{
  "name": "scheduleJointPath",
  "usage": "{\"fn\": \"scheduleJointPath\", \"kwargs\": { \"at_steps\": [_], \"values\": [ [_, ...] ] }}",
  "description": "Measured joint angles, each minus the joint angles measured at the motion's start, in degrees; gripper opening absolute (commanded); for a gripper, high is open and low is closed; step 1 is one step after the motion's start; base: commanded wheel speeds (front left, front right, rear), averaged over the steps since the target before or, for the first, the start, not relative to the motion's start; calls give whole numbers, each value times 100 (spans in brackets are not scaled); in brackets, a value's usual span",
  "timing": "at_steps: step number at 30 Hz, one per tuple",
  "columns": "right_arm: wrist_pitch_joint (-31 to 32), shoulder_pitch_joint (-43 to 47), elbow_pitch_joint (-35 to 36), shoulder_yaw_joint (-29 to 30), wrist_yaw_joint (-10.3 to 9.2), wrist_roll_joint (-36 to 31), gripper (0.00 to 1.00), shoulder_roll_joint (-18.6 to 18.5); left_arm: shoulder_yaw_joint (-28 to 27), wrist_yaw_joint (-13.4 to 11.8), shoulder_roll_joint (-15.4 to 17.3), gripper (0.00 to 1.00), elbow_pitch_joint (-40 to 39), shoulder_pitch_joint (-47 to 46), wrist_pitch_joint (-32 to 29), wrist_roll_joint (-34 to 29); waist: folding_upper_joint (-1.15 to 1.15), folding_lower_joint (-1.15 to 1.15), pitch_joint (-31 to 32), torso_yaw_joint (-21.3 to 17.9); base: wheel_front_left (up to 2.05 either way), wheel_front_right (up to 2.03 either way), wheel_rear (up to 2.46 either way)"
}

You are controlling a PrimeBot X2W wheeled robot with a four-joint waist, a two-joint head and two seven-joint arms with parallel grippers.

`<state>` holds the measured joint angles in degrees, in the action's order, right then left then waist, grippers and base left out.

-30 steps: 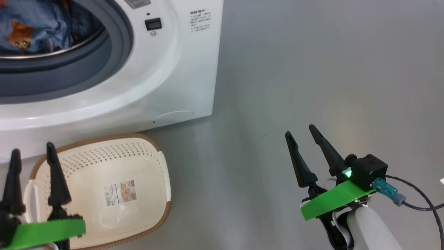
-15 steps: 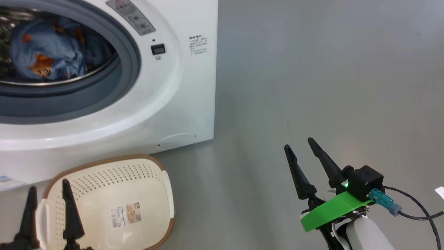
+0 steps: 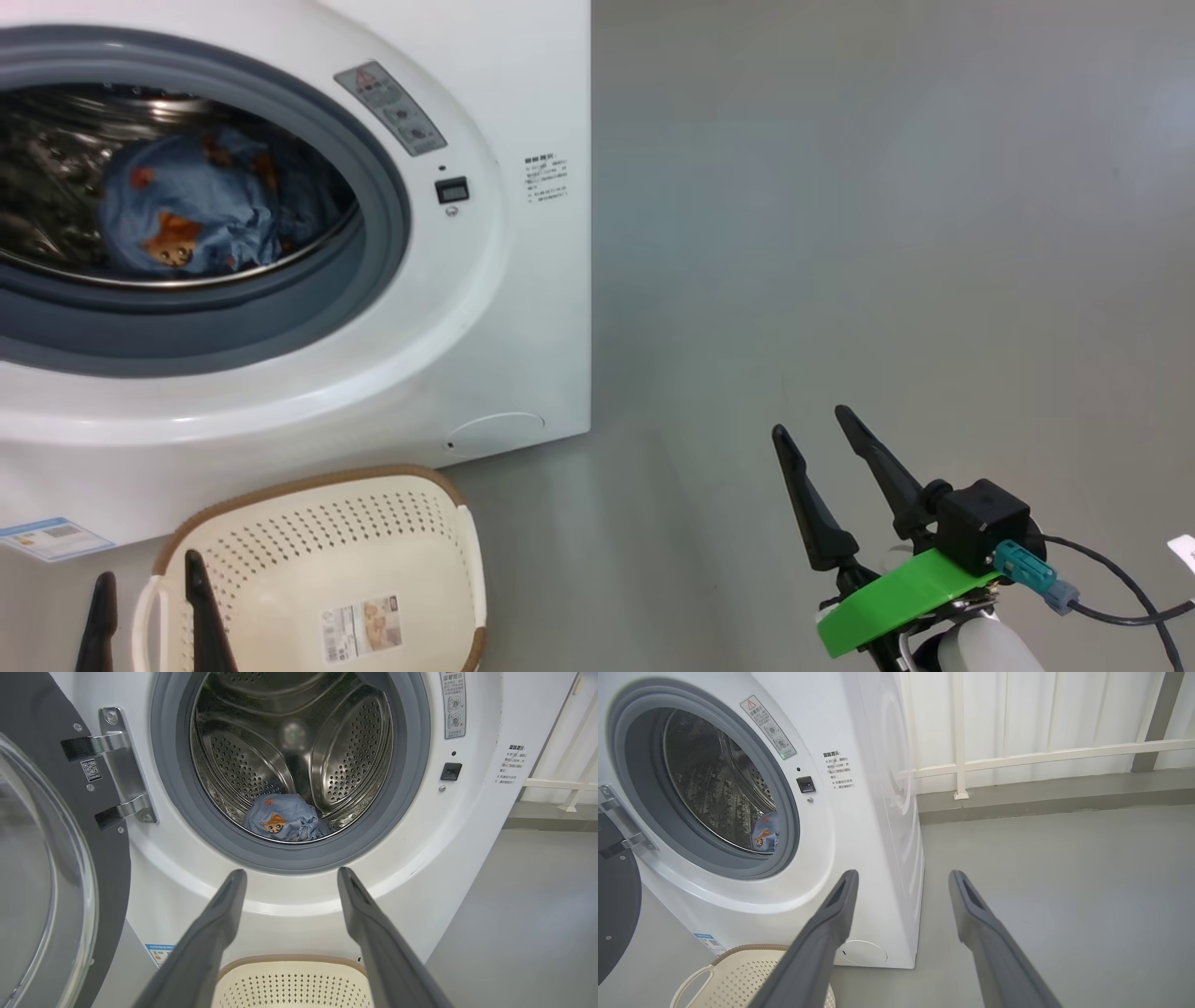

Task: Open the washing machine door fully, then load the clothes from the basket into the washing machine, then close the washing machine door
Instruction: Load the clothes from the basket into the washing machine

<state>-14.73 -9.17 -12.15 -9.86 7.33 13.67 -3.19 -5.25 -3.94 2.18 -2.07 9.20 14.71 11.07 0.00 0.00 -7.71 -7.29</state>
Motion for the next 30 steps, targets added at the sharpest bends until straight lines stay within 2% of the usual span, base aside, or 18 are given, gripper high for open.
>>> {"fn": "scheduleJointPath", "kwargs": {
  "at_steps": [12, 30],
  "values": [
    [0, 122, 38, 88, 0, -100, 100, 2, 43, -294, 1, 100, -42, 263, 0, -48, 0, 0, 343, 85, 0, 0, 0],
    [0, 248, 112, 102, 0, -157, 100, 2, 156, -413, 2, 100, -64, 469, -1, -20, 0, 0, 577, 192, 0, 0, 0]
  ]
}}
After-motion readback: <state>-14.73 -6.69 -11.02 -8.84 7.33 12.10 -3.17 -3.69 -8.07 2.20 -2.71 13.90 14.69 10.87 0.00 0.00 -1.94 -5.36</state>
